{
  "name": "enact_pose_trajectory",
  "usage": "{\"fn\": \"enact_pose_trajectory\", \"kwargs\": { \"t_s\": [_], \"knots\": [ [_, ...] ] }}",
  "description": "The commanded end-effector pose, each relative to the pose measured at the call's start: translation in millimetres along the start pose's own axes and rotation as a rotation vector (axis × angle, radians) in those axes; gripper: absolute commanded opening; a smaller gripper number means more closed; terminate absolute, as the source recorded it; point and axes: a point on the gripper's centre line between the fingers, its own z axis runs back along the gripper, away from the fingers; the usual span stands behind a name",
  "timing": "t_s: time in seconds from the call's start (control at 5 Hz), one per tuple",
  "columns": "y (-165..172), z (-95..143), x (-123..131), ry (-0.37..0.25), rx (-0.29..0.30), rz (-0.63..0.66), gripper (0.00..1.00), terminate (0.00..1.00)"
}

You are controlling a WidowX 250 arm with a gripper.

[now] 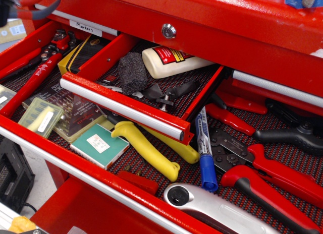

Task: Pick up scissors and put into drawer

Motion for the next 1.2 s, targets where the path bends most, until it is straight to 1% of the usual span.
{"fn": "enact_pose_trajectory", "kwargs": {
  "t_s": [0.0,0.2,0.4,0.6,0.8,1.0],
  "knots": [
    [-65,49,-8,-0.016,-0.087,0.177,0.0,0.0],
    [-112,57,8,-0.027,-0.213,0.405,0.0,0.0],
    [-157,55,23,-0.053,-0.36,0.627,0.0,0.0],
    [-189,41,45,-0.079,-0.457,0.862,0.0,0.0],
    [-193,38,67,-0.125,-0.51,1.107,0.0,0.0],
    [-181,22,81,-0.166,-0.558,1.353,0.0,0.0]
  ]
}}
